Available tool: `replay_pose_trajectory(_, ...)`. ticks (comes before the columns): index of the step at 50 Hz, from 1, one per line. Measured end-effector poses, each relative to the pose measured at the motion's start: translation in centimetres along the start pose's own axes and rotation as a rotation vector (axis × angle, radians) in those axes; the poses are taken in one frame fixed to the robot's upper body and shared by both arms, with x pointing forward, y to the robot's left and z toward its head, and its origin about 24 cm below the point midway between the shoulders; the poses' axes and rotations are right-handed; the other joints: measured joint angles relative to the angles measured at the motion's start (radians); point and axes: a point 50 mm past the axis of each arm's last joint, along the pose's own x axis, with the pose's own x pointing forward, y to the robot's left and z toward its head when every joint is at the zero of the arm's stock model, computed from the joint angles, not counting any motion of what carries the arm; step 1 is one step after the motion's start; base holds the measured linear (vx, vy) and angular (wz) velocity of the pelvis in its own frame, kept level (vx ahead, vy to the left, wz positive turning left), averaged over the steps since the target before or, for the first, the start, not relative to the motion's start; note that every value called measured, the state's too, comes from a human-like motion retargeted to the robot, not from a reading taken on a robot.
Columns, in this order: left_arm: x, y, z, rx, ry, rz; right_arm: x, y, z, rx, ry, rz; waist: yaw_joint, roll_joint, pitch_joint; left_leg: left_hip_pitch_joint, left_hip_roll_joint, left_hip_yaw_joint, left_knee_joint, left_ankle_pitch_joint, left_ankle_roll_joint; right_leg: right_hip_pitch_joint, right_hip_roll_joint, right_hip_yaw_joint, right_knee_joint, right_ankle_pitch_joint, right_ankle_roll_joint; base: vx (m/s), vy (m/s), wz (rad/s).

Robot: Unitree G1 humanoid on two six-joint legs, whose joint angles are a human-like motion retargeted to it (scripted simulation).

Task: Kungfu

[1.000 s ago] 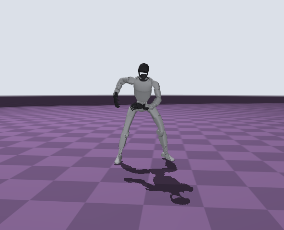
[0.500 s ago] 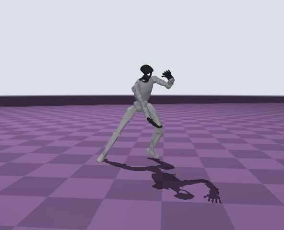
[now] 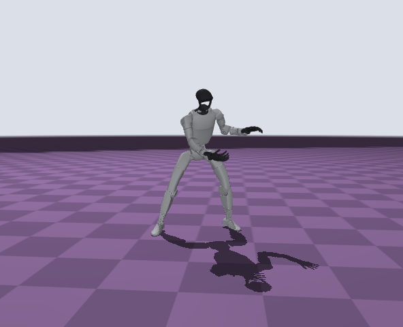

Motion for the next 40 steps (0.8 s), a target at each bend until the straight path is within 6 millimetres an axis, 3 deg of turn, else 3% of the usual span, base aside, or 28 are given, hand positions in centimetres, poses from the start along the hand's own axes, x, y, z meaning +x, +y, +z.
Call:
replay_pose_trajectory(3, -6.9, -2.3, -6.0, -0.122, 0.434, -0.028, 1.2, 2.5, 8.8, -0.236, -0.244, 0.14, -0.095, -0.062, -0.06, 0.114, -0.035, 0.118, -0.232, 0.138, -0.003, -0.098, -0.011, 0.043, 0.052, -0.045, 0.006, -0.4, -0.64, -0.17)
replay_pose_trajectory(5, -11.9, -6.2, -7.8, -0.335, 0.732, -0.057, -0.3, 4.2, 15.5, -0.457, -0.441, 0.172, -0.155, -0.085, -0.137, 0.158, -0.083, 0.144, -0.408, 0.246, -0.003, -0.169, 0.006, 0.073, 0.068, -0.066, 0.006, -0.25, -0.65, 0.21)
replay_pose_trajectory(7, -15.7, -10.2, -8.1, -0.619, 0.981, -0.097, -4.0, 5.5, 21.7, -0.688, -0.669, 0.145, -0.203, -0.117, -0.177, 0.185, -0.111, 0.14, -0.463, 0.284, -0.003, -0.211, 0.0, 0.085, 0.148, -0.133, 0.006, -0.14, -0.85, 0.26)
replay_pose_trajectory(9, -18.9, -14.6, -6.7, -0.956, 1.203, -0.103, -9.1, 6.8, 26.9, -0.897, -0.891, 0.09, -0.236, -0.149, -0.21, 0.21, -0.122, 0.122, -0.503, 0.303, -0.003, -0.237, -0.005, 0.084, 0.243, -0.223, 0.006, -0.02, -0.93, 0.14)
replay_pose_trajectory(11, -20.6, -18.3, -4.3, -1.298, 1.321, -0.103, -15.0, 8.7, 31.3, -1.083, -1.128, 0.038, -0.285, -0.145, -0.241, 0.203, -0.111, 0.159, -0.536, 0.318, -0.003, -0.266, -0.007, 0.071, 0.336, -0.309, 0.006, -0.14, -0.73, 0.83)
replay_pose_trajectory(13, -21.2, -21.1, -1.8, -1.571, 1.399, -0.065, -20.7, 11.5, 33.9, -1.264, -1.375, 0.032, -0.36, -0.101, -0.268, 0.132, -0.096, 0.205, -0.545, 0.338, -0.003, -0.31, -0.026, 0.036, 0.403, -0.358, 0.006, -0.45, -0.45, 1.34)
replay_pose_trajectory(15, -21.1, -23.0, 0.3, -1.774, 1.485, 0.039, -24.8, 14.1, 34.7, -1.456, -1.555, 0.023, -0.432, -0.054, -0.279, 0.07, -0.09, 0.181, -0.521, 0.358, -0.003, -0.337, -0.036, 0.021, 0.457, -0.407, 0.006, -0.33, -0.26, 0.79)
replay_pose_trajectory(17, -19.8, -24.4, 1.9, -1.958, 1.521, 0.181, -26.8, 15.7, 34.4, -1.636, -1.614, -0.023, -0.472, -0.041, -0.266, 0.067, -0.086, 0.169, -0.511, 0.366, -0.003, -0.353, -0.041, 0.02, 0.501, -0.447, 0.006, -0.35, -0.17, -0.01)
replay_pose_trajectory(20, -16.9, -26.2, 4.7, -2.191, 1.464, 0.283, -27.3, 16.7, 33.7, -1.769, -1.601, -0.059, -0.524, -0.06, -0.26, 0.12, -0.101, 0.17, -0.518, 0.347, -0.003, -0.4, -0.054, 0.067, 0.568, -0.506, 0.006, -0.21, -0.03, -0.54)
replay_pose_trajectory(24, -12.6, -27.2, 7.5, -2.393, 1.243, 0.088, -26.8, 17.2, 31.5, -1.849, -1.611, -0.059, -0.545, -0.051, -0.247, 0.194, -0.087, 0.132, -0.497, 0.294, -0.003, -0.403, -0.039, 0.087, 0.596, -0.546, 0.004, -0.05, 0.11, -0.97)
replay_pose_trajectory(27, -10.4, -27.3, 8.8, -2.404, 1.096, -0.157, -26.3, 16.5, 30.8, -1.934, -1.602, -0.155, -0.543, -0.013, -0.231, 0.212, -0.053, 0.131, -0.472, 0.275, -0.003, -0.381, -0.018, 0.07, 0.577, -0.535, 0.0, -0.02, 0.23, -0.83)
replay_pose_trajectory(32, -8.7, -27.4, 9.7, -2.336, 1.015, -0.329, -26.0, 15.6, 30.6, -1.823, -1.577, -0.155, -0.537, -0.003, -0.232, 0.262, -0.096, 0.1, -0.461, 0.268, -0.003, -0.382, -0.016, 0.135, 0.533, -0.466, 0.005, -0.01, 0.29, -0.33)
replay_pose_trajectory(35, -8.8, -27.0, 8.6, -2.29, 1.002, -0.346, -25.9, 15.5, 30.4, -1.759, -1.562, -0.111, -0.525, 0.022, -0.223, 0.272, -0.076, 0.116, -0.462, 0.273, -0.003, -0.369, 0.004, 0.134, 0.537, -0.435, 0.002, -0.04, 0.23, -0.29)
replay_pose_trajectory(40, -10.2, -27.0, 8.0, -2.248, 1.08, -0.32, -25.7, 15.4, 30.5, -1.806, -1.553, -0.131, -0.552, 0.018, -0.246, 0.271, -0.142, 0.114, -0.477, 0.27, -0.003, -0.39, -0.022, 0.191, 0.471, -0.377, 0.006, 0.0, 0.17, 0.23)
